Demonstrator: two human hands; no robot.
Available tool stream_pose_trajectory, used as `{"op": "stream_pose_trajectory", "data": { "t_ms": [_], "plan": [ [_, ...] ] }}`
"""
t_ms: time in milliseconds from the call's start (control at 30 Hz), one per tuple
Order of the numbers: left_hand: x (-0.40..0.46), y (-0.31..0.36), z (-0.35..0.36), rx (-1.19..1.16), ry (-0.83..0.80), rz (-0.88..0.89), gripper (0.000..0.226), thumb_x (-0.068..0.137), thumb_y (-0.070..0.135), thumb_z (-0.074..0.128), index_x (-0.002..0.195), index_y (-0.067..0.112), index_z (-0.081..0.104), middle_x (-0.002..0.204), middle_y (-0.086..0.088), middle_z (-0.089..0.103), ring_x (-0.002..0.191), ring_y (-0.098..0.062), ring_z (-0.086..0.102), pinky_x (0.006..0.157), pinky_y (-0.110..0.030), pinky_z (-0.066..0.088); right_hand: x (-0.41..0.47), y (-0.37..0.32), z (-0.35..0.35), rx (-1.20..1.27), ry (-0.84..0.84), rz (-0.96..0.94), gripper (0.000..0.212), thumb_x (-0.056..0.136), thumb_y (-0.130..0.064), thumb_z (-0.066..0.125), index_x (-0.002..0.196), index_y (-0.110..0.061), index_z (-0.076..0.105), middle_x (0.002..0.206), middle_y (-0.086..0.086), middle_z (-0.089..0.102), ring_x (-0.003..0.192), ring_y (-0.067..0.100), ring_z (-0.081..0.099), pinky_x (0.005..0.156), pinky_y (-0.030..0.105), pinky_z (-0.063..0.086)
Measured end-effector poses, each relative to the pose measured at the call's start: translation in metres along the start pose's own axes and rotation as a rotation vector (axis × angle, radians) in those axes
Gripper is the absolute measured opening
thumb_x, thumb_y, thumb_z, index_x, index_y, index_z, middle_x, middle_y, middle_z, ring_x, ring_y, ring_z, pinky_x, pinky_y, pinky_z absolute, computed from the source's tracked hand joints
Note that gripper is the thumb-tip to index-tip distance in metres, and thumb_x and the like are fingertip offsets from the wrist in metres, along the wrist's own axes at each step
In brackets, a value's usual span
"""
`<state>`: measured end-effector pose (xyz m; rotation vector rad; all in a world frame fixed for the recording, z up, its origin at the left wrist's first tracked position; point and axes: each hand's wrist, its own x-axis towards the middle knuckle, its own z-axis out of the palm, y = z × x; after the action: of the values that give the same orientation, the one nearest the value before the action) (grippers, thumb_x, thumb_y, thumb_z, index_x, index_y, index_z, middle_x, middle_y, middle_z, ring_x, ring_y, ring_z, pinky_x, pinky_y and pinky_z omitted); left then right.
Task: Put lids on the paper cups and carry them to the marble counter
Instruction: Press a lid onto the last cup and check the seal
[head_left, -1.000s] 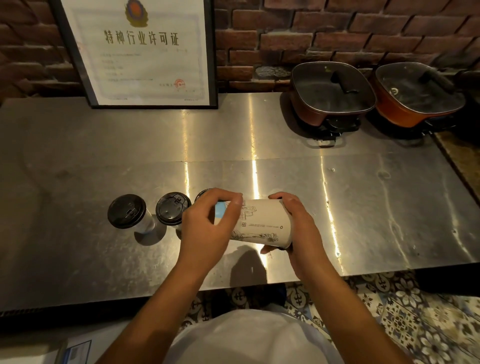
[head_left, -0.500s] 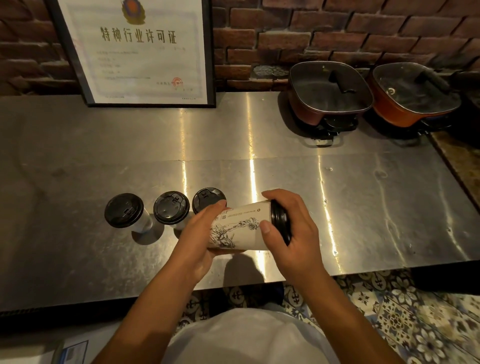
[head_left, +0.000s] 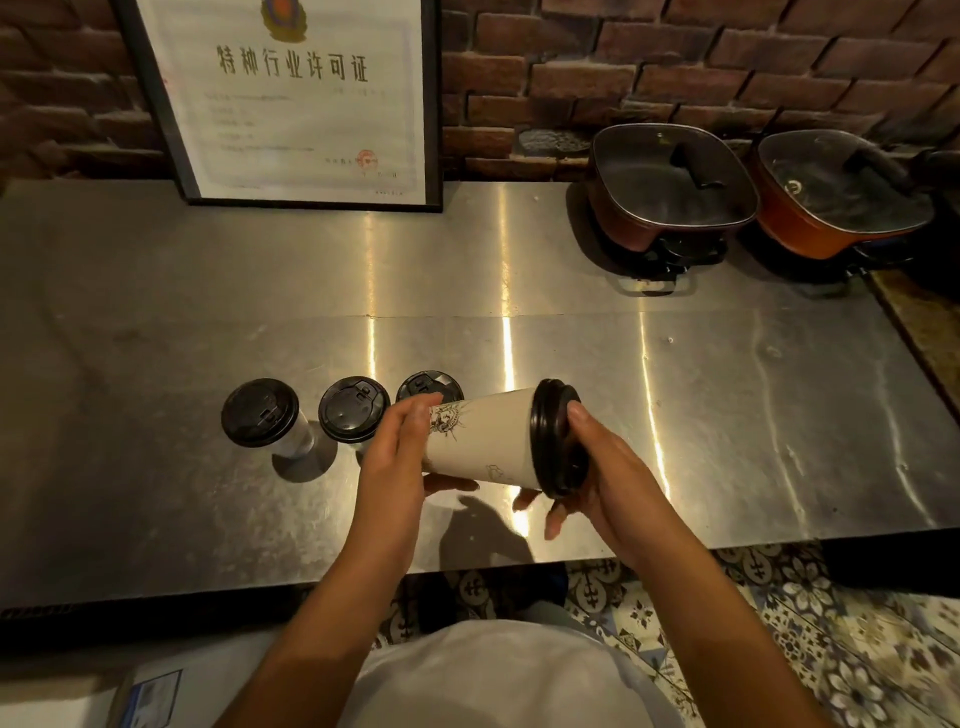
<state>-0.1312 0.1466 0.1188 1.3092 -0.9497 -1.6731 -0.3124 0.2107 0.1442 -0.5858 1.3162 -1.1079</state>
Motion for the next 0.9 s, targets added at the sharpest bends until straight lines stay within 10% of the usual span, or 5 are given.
{"op": "stream_pose_trajectory", "data": {
  "t_ms": [233,400,567,900],
  "plan": [
    [0.008,-0.004,0.011,0.283,-0.048,0.105,0.026,0.107,0.034,0.041,0.119,0.030,0.064,0.112,0.008,0.063,0.099,-0.012,0.063,0.067,-0.022,0.058,-0.007,0.002,-0.006,-0.148,0.163,-0.128,0.055,0.081,-0.074,0.052,0.108,-0.032,0.075,0.095,0.005,0.077,0.071,0.025,0.073,0.051,0.035,0.054],
    [0.007,-0.006,0.041,0.225,-0.020,0.055,0.023,0.106,0.037,0.043,0.118,0.034,0.062,0.110,0.011,0.063,0.099,-0.009,0.063,0.079,-0.034,0.060,-0.002,-0.010,-0.029,-0.180,0.220,-0.178,0.047,0.090,-0.064,0.049,0.096,-0.025,0.075,0.086,0.012,0.071,0.068,0.024,0.069,0.050,0.032,0.052],
    [-0.002,-0.009,0.064,0.374,-0.011,0.179,0.044,0.098,0.052,0.044,0.141,0.040,0.047,0.128,0.022,0.053,0.108,0.017,0.055,0.073,-0.001,0.046,0.014,-0.025,-0.054,-0.263,0.234,-0.200,0.037,0.092,-0.052,0.056,0.095,-0.021,0.076,0.079,0.011,0.067,0.061,0.029,0.059,0.046,0.032,0.050],
    [-0.010,-0.022,0.116,0.319,0.074,0.082,0.024,0.107,0.040,0.031,0.103,0.051,0.052,0.088,0.046,0.062,0.086,0.025,0.059,0.064,0.001,0.044,0.044,-0.035,-0.094,-0.326,0.046,-0.156,0.026,0.106,-0.032,0.051,0.113,-0.027,0.075,0.085,0.005,0.074,0.045,0.021,0.048,0.039,0.026,0.040]
  ]
}}
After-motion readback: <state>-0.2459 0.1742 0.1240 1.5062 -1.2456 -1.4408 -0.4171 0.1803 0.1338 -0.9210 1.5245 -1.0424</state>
